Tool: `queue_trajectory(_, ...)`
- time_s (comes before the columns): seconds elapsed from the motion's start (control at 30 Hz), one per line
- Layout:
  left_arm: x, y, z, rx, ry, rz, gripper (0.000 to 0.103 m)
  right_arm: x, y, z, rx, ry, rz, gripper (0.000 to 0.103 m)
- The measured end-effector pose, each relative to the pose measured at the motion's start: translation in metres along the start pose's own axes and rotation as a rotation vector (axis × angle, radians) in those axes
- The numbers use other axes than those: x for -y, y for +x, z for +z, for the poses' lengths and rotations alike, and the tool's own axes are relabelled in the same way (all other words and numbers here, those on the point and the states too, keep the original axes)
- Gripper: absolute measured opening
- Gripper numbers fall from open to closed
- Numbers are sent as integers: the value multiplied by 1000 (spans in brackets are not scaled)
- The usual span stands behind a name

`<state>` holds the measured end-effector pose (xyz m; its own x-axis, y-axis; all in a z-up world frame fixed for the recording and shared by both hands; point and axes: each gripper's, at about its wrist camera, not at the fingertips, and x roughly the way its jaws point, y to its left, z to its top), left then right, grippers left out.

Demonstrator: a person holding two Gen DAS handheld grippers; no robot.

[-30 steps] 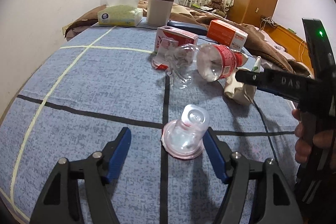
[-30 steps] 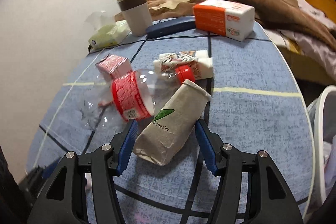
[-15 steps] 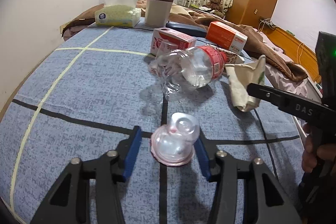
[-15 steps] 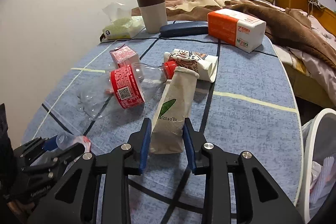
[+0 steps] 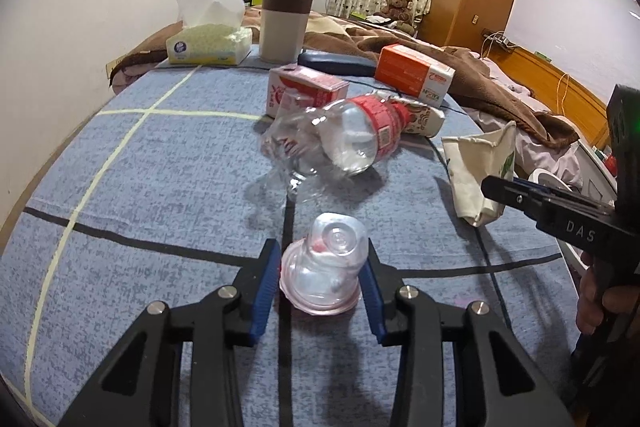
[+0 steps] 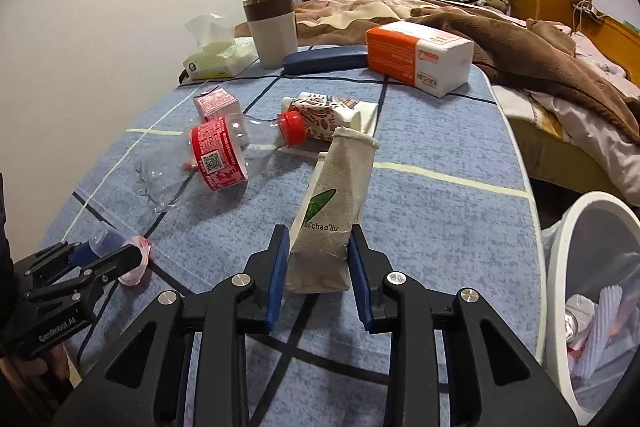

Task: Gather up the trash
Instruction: 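Grasp the clear plastic cup with the left tool while the right tool grasps the paper bag, then carry the plastic cup and paper bag over the wastebasket with both tools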

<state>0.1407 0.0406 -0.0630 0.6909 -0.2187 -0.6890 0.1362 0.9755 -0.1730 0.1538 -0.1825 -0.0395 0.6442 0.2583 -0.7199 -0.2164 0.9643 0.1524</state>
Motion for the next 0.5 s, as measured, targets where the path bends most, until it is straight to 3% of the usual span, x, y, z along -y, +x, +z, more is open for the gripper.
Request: queue_trajectory(0.5,47,-22,14,57,93,-25,41,40,-40,-11,61,61,-65,30)
